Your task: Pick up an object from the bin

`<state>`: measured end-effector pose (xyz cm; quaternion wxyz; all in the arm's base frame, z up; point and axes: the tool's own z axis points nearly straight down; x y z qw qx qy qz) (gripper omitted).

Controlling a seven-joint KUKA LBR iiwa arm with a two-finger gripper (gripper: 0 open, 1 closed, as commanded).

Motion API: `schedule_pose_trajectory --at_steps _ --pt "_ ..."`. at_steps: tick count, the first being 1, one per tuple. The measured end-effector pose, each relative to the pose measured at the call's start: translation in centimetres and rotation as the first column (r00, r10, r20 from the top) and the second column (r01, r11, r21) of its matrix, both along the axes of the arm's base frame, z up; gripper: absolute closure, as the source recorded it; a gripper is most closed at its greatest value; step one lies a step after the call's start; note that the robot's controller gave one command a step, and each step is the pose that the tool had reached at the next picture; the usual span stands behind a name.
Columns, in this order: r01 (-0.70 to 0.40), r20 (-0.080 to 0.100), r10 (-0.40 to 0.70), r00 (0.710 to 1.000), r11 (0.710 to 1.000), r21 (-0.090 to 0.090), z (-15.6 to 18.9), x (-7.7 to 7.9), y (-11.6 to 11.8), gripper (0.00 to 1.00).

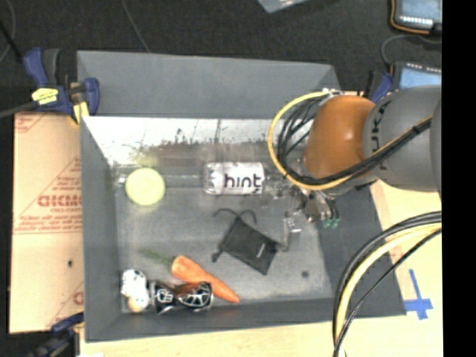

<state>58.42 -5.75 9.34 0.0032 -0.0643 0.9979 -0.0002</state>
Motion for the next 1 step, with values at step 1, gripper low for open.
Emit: schedule_pose_trajectory --at_steps 1 --pt "-0.085 0.002 0.085 0.996 0.996 -0.006 -1.66 -1.98 2.75 0.0"
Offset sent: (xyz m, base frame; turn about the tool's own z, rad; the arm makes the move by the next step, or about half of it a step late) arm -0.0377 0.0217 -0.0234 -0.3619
